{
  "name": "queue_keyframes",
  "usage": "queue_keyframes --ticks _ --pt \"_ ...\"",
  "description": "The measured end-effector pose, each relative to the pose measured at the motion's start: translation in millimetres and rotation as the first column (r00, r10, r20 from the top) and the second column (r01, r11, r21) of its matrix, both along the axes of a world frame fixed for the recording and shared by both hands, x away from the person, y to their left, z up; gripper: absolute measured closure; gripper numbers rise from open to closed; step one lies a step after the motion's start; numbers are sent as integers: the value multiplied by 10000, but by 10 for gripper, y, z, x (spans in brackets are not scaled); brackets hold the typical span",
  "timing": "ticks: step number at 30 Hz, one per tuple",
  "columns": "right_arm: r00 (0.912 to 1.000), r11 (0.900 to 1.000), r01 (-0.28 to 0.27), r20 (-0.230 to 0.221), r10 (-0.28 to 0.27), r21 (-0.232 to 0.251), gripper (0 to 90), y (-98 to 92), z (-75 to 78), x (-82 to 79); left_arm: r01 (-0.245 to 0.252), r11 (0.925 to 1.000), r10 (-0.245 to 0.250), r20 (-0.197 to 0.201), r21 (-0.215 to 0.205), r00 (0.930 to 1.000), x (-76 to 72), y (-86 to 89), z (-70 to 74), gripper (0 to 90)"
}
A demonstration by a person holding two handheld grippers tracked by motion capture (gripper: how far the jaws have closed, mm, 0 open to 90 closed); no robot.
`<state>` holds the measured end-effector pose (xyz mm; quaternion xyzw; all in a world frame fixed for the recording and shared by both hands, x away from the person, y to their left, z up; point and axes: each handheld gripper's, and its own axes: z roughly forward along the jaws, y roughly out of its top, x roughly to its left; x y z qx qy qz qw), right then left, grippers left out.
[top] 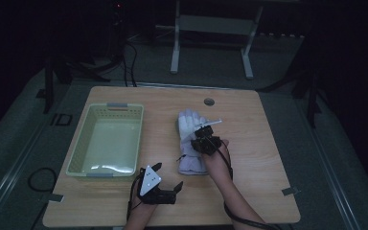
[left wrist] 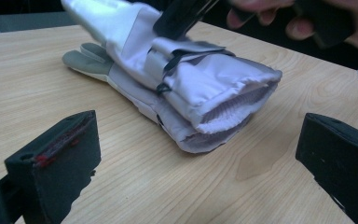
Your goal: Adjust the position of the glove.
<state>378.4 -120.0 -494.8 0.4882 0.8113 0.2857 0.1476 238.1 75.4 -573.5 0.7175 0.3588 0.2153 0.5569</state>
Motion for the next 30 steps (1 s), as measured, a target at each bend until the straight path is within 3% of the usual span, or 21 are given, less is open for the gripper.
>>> queue_keyframes --ticks 5,18,24,30 --pt "9999 10000 87 -114 -87 45 770 -8 -86 32 42 10000 -42 7 6 10000 0 0 0 1" --pt "9984 9984 569 13 -569 39 756 -419 -58 55 70 10000 -70 -35 -25 10000 1 -4 0 1" --pt "9991 9997 209 358 -213 112 669 -419 32 45 156 9998 -157 -86 -101 9998 3 2 0 1" --pt "9946 9985 -349 993 306 421 446 -506 158 32 174 9998 -175 -130 -122 9998 9 2 0 1"
